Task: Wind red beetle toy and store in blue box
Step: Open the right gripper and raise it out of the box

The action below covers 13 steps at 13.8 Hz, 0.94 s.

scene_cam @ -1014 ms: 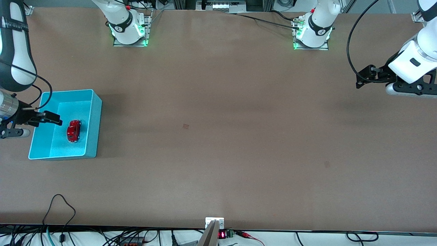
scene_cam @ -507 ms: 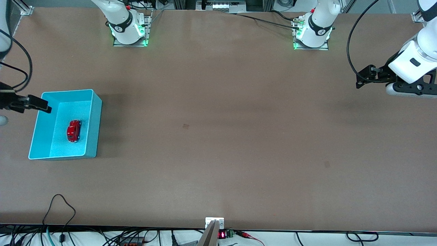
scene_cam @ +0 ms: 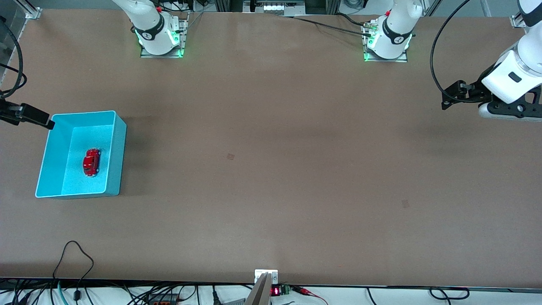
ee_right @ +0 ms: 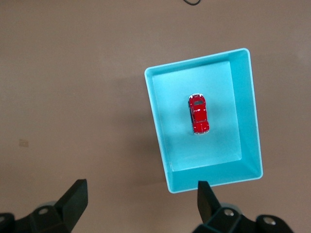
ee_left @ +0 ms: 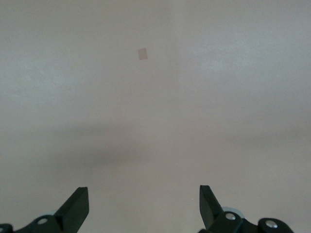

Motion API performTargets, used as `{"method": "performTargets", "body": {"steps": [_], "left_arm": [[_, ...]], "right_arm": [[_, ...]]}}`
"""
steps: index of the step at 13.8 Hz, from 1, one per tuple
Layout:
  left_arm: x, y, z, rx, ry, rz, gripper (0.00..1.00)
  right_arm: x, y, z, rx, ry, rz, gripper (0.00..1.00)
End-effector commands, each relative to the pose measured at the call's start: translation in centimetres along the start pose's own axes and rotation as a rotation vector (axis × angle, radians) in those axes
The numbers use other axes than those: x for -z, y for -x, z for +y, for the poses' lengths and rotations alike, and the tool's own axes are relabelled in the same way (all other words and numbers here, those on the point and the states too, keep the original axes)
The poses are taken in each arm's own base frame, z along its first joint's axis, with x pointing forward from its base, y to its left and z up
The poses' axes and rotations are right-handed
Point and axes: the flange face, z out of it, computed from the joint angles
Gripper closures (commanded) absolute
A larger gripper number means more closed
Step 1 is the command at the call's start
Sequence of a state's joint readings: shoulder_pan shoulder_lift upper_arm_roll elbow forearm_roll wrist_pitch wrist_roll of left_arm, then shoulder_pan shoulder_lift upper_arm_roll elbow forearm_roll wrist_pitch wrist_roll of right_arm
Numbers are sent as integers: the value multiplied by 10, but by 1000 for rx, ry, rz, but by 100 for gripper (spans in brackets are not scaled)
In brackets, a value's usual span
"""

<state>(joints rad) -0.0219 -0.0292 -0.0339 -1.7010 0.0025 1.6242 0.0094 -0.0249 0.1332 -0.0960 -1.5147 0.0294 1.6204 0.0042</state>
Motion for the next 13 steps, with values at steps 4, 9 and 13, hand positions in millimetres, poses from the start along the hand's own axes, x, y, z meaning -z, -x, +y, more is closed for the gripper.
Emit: {"method": "performTargets", "body": {"steps": [4,9,13], "left_arm": [[4,-2,-1,8,17,-6,0],[4,-2,-1,8,17,-6,0],[4,-2,-1,8,17,-6,0]], "right_arm": [[-4,33,0,40,34,-4,0],[1,39,1,40,31,2,0],[1,39,1,40,31,-2,0]]}}
